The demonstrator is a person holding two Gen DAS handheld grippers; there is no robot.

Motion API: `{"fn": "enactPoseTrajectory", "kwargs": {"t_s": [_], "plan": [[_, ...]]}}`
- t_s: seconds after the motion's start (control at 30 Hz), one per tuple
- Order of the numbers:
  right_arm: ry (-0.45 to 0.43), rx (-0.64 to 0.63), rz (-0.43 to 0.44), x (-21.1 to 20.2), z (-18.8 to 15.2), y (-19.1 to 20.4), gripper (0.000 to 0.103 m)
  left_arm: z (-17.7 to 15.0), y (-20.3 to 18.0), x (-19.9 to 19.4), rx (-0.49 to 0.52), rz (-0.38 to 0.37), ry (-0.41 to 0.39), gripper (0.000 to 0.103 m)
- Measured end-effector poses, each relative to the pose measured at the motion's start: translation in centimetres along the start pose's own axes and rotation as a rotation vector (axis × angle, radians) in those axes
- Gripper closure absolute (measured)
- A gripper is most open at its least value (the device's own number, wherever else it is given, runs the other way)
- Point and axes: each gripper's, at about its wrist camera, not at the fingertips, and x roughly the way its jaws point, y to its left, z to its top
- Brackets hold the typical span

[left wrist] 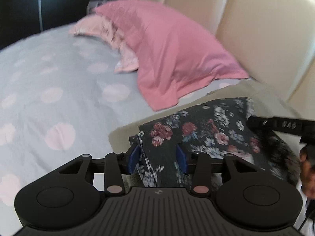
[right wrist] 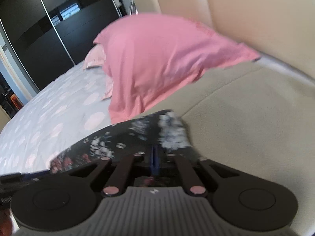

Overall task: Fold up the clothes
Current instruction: 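Lower the jeans onto the khaki blanket and open both grippers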

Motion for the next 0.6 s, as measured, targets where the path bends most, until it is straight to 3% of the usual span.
{"fn": "enactPoseTrajectory", "kwargs": {"t_s": [0.03, 0.07, 0.13, 0.27, 0.43, 0.6], "plan": [[-0.029, 0.007, 0.006, -1.6, 0.0, -0.6, 0.064, -0.4, -0.2, -1.2, 0.021, -0.015, -0.012, 0.064], [-0.037, 0.006, 0.032, -3.0, -0.3, -1.3, 0.061, -0.9, -0.5, -2.3, 0.038, -0.032, -0.019, 0.064], [-0.050, 0.002, 0.079, -5.8, -0.8, -2.4, 0.063, -2.2, -1.0, -4.2, 0.063, -0.069, -0.016, 0.064], [-0.029, -0.063, 0.059, -9.5, -3.4, -3.2, 0.069, -5.4, -2.4, -6.6, 0.114, -0.121, 0.018, 0.065], [0.017, -0.041, -0.017, -11.3, -6.6, -4.4, 0.073, -8.4, -3.5, -6.2, 0.122, -0.076, 0.119, 0.064], [0.030, -0.021, -0.075, -13.7, -8.4, -4.1, 0.074, -9.4, -3.3, -9.8, 0.095, -0.064, 0.091, 0.065]]}}
